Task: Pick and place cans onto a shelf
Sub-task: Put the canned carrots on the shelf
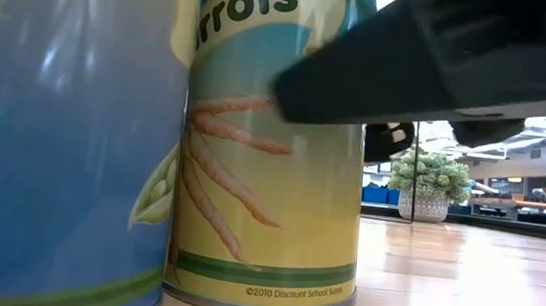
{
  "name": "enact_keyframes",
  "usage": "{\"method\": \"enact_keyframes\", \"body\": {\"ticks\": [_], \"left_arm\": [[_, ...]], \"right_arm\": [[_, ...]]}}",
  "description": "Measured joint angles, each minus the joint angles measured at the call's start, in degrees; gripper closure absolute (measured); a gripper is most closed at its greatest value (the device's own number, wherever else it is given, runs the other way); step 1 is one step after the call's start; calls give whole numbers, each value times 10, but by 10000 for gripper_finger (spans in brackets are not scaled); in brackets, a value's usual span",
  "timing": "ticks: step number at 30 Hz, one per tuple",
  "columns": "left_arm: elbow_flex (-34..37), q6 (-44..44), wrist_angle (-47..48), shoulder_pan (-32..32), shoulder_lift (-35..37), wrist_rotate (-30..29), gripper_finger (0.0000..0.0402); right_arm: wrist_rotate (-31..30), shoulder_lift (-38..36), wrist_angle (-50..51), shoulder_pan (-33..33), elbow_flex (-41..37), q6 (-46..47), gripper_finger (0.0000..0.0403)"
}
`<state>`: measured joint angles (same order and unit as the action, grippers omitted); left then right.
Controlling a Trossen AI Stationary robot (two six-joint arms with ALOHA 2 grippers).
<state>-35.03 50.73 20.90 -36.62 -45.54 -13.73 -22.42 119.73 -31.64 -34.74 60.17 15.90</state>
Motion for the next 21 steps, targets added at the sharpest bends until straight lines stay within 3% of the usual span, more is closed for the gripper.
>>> {"method": "enact_keyframes", "body": {"ticks": [6, 16, 21], "left_arm": [[0, 12, -2, 0, -2, 8, 260], [0, 12, -2, 0, -2, 25, 260], [0, 12, -3, 0, -2, 30, 260]], "right_arm": [[-6, 13, 2, 5, 16, 5, 9], [-7, 12, 0, 9, 18, 6, 81], [-6, 10, 3, 9, 18, 11, 84]]}}
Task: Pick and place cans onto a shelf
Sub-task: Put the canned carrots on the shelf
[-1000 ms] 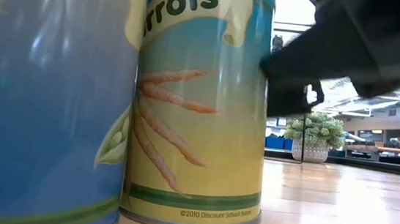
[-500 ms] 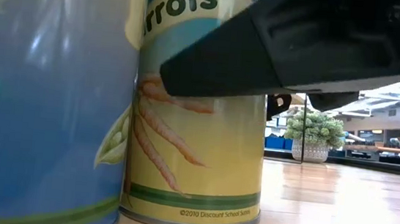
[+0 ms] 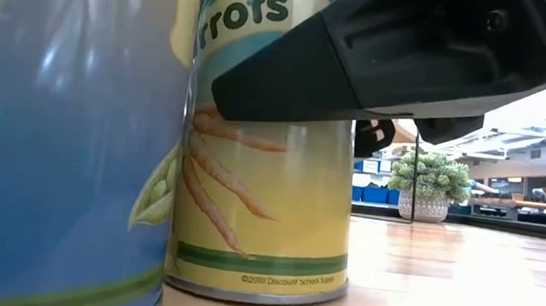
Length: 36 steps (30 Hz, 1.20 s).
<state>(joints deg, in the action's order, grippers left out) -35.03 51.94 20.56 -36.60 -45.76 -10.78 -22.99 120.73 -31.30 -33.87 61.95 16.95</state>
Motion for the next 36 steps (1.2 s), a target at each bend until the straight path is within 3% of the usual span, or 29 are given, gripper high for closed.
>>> {"method": "enact_keyframes", "body": {"ticks": [11, 21, 36], "left_arm": [[0, 4, -1, 0, 0, 6, 260], [0, 4, -1, 0, 0, 6, 260], [0, -1, -11, 15, 0, -20, 260]], "right_arm": [[-6, -41, 75, -1, -3, 18, 83], [-13, -118, 86, -9, -78, 72, 83], [-29, -245, 234, -15, -111, 95, 83]]}}
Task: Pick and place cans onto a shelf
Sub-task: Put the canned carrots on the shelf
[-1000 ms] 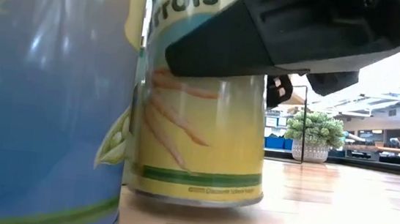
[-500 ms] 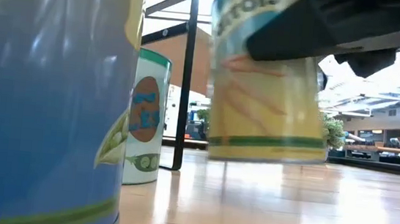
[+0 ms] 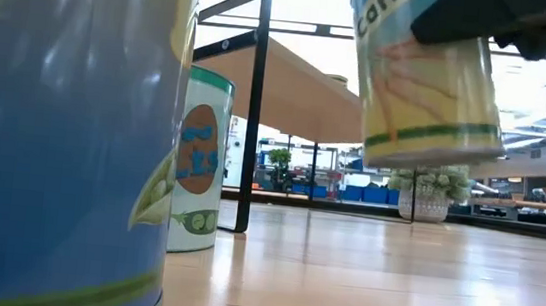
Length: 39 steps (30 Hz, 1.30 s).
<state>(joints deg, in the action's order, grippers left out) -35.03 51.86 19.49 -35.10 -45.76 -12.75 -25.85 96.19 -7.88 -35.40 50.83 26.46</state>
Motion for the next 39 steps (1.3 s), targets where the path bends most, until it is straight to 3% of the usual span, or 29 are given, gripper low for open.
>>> {"method": "enact_keyframes", "body": {"ticks": [10, 15, 31, 39], "left_arm": [[0, -72, -82, 55, 0, -54, 260], [0, -95, -94, 89, 0, -72, 260], [0, -155, -119, 161, 0, -77, 260], [0, -157, -121, 173, 0, -76, 260]], "right_arm": [[-18, -88, 123, 0, 0, 35, 83], [-60, -143, 189, 0, 0, 58, 83], [-174, -269, 253, 6, 0, 64, 83], [-330, -251, 198, 39, 0, 83, 82]]}}
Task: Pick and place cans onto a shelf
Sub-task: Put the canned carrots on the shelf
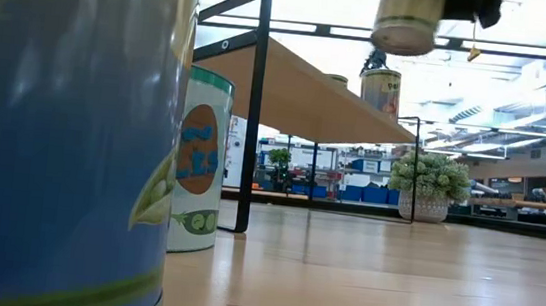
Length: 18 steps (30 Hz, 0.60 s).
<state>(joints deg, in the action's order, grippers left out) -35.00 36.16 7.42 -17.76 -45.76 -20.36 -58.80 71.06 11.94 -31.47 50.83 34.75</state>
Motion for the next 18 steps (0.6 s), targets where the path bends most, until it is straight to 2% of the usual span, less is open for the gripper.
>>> {"method": "enact_keyframes", "body": {"ticks": [14, 18], "left_arm": [[0, 0, -3, 0, 0, 1, 260], [0, 0, -3, 0, 0, 1, 260]], "right_arm": [[-42, 87, -141, 108, 1, -58, 82], [-41, 104, -141, 133, 7, -78, 82]]}}
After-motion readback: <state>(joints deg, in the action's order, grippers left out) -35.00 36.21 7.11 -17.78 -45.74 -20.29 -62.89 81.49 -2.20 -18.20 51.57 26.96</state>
